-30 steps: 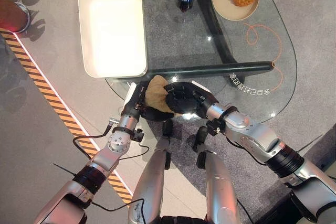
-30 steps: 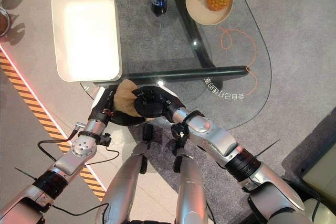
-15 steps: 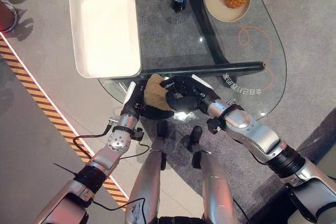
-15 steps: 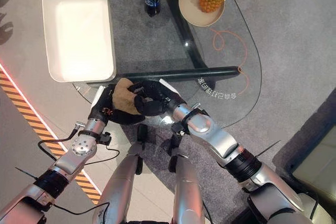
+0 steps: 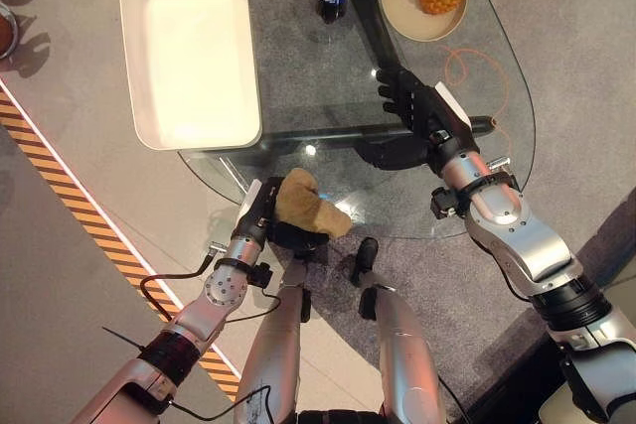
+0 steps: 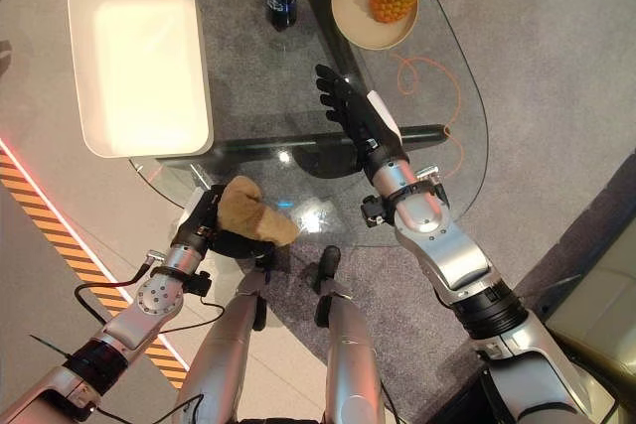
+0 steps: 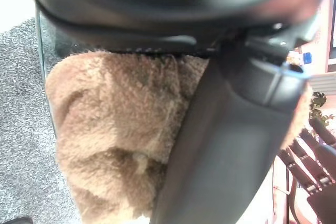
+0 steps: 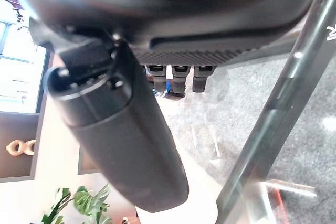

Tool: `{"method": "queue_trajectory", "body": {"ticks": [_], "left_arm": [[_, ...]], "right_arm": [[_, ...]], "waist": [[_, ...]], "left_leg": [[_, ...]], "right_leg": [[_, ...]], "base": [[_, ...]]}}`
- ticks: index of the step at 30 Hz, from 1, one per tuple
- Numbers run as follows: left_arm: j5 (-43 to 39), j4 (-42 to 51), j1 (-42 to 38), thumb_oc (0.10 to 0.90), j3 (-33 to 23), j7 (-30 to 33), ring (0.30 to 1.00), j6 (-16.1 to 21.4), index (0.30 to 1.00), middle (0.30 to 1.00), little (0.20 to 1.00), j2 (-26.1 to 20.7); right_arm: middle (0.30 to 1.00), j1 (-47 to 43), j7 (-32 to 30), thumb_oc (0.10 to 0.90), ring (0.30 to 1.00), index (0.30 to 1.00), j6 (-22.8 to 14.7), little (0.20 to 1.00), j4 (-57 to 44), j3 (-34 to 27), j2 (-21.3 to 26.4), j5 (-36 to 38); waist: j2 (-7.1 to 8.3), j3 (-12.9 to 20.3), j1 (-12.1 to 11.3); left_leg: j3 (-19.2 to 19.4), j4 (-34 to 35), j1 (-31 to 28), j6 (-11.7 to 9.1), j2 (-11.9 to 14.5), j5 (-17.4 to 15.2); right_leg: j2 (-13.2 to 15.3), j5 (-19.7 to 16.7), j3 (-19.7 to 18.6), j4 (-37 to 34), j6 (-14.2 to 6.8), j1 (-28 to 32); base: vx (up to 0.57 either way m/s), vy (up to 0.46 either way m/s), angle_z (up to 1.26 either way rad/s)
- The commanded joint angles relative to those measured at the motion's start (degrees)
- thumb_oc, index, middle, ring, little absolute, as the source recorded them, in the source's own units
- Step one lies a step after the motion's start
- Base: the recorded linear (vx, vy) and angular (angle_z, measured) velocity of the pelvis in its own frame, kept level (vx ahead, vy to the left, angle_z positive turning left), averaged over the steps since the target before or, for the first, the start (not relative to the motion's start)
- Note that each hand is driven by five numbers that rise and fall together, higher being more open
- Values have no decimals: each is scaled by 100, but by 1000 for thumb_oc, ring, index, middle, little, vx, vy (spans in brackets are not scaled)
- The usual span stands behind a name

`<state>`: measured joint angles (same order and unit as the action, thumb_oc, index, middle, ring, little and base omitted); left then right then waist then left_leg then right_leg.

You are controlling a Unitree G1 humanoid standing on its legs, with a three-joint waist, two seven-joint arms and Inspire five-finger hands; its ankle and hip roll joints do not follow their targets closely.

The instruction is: Wipe the table with a cloth and put it in the basket.

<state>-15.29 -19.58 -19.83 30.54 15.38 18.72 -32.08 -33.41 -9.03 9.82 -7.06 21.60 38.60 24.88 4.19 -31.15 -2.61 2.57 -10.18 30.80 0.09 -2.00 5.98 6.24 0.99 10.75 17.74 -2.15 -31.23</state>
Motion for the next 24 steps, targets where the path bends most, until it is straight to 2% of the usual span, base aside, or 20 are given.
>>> {"method": "queue_trajectory", "body": {"ticks": [1, 8, 10, 15, 24], "left_arm": [[174, 750, 30, 100, -364, 120, 300, 703, 300, 300, 200, 76], [310, 888, 29, 100, -714, 756, 300, 1027, 300, 300, 200, 100], [517, 1024, -18, 100, -941, 1095, 300, 1093, 300, 300, 200, 40], [584, 1307, -275, 100, -1529, 1466, 300, 937, 300, 300, 200, -236], [869, 1414, -507, 100, -2284, 2043, 300, 790, 300, 300, 200, -594]], "right_arm": [[900, -94, -116, 800, 900, 900, -735, 900, -1000, -536, 131, 63], [900, 97, -147, 800, 900, 900, -669, 900, -869, -557, -35, 207], [900, 214, -188, 800, 900, 900, -534, 900, -761, -545, -88, 238], [900, 449, -323, 800, 900, 900, -190, 900, -333, -468, -197, 216], [900, 945, 67, 800, 900, 900, 436, 900, 203, -107, -420, 509]], "waist": [[108, 135, 32], [128, 135, 12], [127, 135, -8], [90, 135, -15], [-49, 135, -3]], "left_leg": [[160, -614, -220, 110, 50, -953], [131, -605, -229, 96, 42, -953], [112, -624, -227, 83, 27, -953], [106, -634, -147, 50, 5, -895], [152, -694, -103, 1, -38, -877]], "right_leg": [[-198, -146, -179, -108, -351, 132], [-195, -114, -162, -110, -337, 160], [-182, -92, -142, -100, -324, 177], [-147, -79, -106, -73, -291, 111], [-84, 23, -124, 5, -209, 64]], "base": [[0, 0, 0], [0, 0, 0], [0, 0, 0], [2, 7, 0], [7, 71, 0]]}}
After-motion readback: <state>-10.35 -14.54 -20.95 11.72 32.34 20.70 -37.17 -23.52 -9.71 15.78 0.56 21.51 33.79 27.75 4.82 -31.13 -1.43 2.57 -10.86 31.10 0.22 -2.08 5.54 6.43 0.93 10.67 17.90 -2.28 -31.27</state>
